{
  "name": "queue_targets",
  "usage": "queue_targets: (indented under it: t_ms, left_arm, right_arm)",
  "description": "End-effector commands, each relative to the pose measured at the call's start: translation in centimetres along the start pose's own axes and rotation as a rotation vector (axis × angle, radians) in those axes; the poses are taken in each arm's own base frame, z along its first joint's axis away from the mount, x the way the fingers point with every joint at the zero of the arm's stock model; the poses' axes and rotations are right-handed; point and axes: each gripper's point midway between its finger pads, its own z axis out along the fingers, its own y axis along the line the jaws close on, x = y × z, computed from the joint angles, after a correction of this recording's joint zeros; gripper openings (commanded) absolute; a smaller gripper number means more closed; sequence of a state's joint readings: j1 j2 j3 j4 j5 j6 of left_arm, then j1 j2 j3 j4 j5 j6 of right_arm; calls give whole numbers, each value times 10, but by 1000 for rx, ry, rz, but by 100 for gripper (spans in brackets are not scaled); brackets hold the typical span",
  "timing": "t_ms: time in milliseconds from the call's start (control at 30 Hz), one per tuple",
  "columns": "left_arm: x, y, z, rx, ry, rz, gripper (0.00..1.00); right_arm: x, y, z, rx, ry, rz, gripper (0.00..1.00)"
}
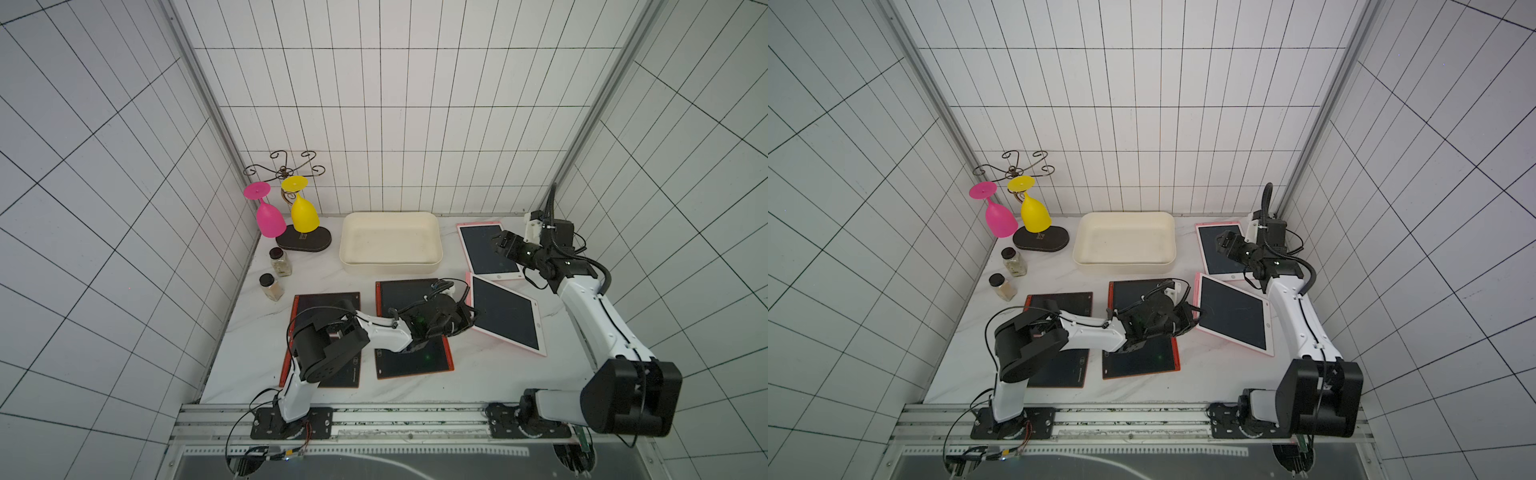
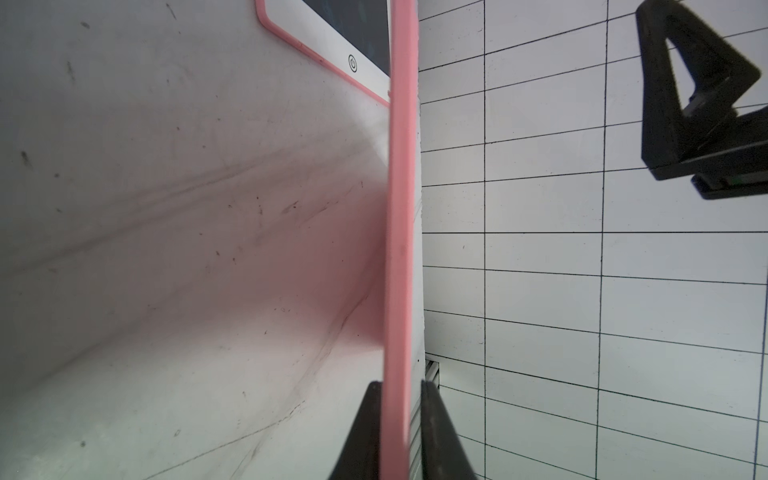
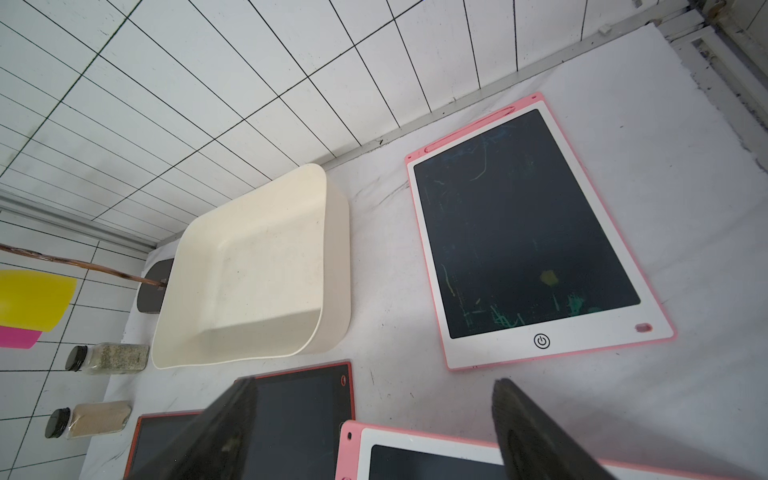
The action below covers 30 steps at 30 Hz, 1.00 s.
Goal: Take out the writing tablet from the storage box
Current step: Place the writing tablet at the center of the board.
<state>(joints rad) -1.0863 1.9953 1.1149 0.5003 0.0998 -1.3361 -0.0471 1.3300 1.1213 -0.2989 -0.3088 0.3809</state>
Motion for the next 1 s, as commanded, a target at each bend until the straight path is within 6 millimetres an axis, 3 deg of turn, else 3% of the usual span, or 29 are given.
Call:
queue_targets:
  t_ms: [0, 233, 433, 967]
  left_arm:
    - [2, -3, 5, -4, -4, 20, 26]
    - [6, 0, 4, -33, 13, 39, 32]
    - [11, -4, 4, -54, 29, 76, 43]
    - [19, 19, 10, -201, 84, 111, 59]
  right_arm:
    - [7, -3, -3, -10, 0, -3, 89]
    - [7, -4, -2, -11, 2, 1, 89]
    - [7, -6, -1, -7, 7, 5, 90]
    - [9, -8, 7, -14, 27, 18, 89]
